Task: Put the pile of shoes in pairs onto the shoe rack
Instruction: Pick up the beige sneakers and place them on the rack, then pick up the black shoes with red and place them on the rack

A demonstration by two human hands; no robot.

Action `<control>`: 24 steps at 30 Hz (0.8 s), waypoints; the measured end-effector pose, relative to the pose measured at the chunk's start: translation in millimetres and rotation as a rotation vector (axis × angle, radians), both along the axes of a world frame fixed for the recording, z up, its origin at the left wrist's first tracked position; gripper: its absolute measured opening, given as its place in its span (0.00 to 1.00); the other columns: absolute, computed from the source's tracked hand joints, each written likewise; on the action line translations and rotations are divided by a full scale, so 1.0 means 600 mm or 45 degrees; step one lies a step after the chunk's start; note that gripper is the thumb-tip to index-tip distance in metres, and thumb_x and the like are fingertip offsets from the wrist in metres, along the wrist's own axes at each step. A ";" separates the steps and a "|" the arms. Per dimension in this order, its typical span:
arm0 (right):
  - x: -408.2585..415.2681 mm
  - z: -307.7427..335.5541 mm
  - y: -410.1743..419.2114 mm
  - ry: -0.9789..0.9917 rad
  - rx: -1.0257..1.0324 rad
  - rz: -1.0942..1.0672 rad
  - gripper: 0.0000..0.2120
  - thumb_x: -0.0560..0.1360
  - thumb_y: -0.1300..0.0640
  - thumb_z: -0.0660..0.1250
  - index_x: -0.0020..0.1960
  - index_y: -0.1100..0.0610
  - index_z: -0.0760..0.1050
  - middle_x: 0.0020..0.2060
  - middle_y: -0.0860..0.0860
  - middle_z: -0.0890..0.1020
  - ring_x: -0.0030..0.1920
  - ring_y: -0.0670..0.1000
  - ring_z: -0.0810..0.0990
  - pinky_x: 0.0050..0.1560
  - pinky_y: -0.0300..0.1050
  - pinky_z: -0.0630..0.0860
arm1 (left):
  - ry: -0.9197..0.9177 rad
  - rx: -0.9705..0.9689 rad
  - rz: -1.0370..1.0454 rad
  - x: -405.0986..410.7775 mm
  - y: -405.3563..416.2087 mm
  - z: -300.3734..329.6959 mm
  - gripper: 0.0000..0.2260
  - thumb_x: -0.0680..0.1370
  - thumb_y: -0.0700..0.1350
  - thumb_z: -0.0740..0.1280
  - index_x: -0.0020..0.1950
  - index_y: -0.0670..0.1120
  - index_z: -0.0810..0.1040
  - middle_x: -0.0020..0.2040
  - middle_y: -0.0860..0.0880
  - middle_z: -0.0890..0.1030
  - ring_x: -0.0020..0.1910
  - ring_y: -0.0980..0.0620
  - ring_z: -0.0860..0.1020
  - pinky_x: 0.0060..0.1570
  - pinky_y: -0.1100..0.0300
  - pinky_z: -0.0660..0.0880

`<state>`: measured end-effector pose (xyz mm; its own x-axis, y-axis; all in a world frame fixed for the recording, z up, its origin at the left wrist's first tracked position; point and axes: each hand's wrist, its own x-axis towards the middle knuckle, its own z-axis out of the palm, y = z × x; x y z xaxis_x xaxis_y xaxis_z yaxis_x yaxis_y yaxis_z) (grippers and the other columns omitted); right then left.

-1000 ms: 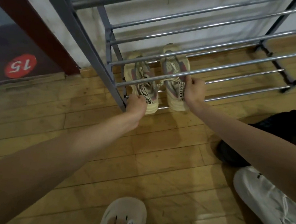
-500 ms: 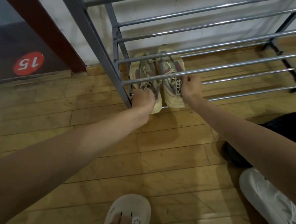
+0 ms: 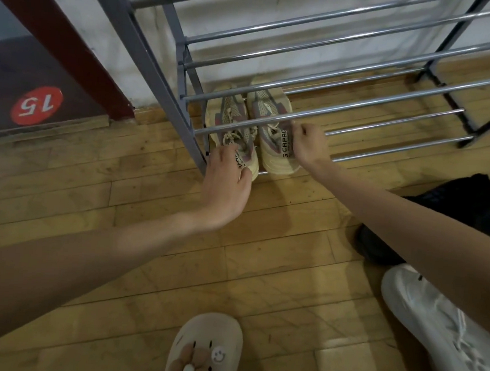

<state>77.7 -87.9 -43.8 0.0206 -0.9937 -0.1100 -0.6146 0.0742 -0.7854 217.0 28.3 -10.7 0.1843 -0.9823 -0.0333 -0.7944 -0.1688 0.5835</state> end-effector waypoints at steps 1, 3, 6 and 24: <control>-0.011 0.002 0.013 0.013 -0.033 0.014 0.17 0.84 0.56 0.51 0.43 0.58 0.74 0.35 0.52 0.75 0.37 0.49 0.74 0.32 0.34 0.69 | -0.028 -0.036 -0.049 -0.004 0.002 0.002 0.19 0.80 0.42 0.58 0.72 0.42 0.63 0.69 0.43 0.66 0.66 0.47 0.68 0.60 0.61 0.64; -0.041 0.002 0.041 0.052 -0.100 0.048 0.16 0.83 0.57 0.52 0.45 0.60 0.75 0.41 0.57 0.78 0.46 0.54 0.75 0.40 0.40 0.69 | -0.078 -0.092 -0.168 -0.016 0.003 0.004 0.17 0.80 0.42 0.59 0.69 0.41 0.66 0.66 0.44 0.67 0.64 0.48 0.69 0.58 0.64 0.63; -0.108 0.011 0.097 0.162 -0.175 0.093 0.17 0.83 0.57 0.53 0.62 0.65 0.74 0.57 0.60 0.77 0.62 0.57 0.72 0.55 0.43 0.67 | -0.082 -0.125 -0.303 -0.043 -0.003 0.003 0.16 0.80 0.43 0.60 0.68 0.41 0.67 0.65 0.44 0.68 0.63 0.50 0.69 0.60 0.63 0.65; -0.496 0.099 0.356 0.706 0.248 -0.301 0.24 0.79 0.56 0.62 0.73 0.59 0.61 0.66 0.59 0.68 0.67 0.58 0.68 0.68 0.50 0.67 | 0.028 0.210 -1.013 -0.325 -0.051 -0.019 0.16 0.78 0.42 0.63 0.65 0.42 0.69 0.63 0.44 0.73 0.61 0.47 0.74 0.61 0.51 0.72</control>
<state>-220.0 125.6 15.8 -0.3087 -0.9252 -0.2208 -0.8758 0.3670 -0.3134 22.1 -2.4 -22.0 -0.5697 -0.8008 -0.1850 -0.7014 0.3565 0.6172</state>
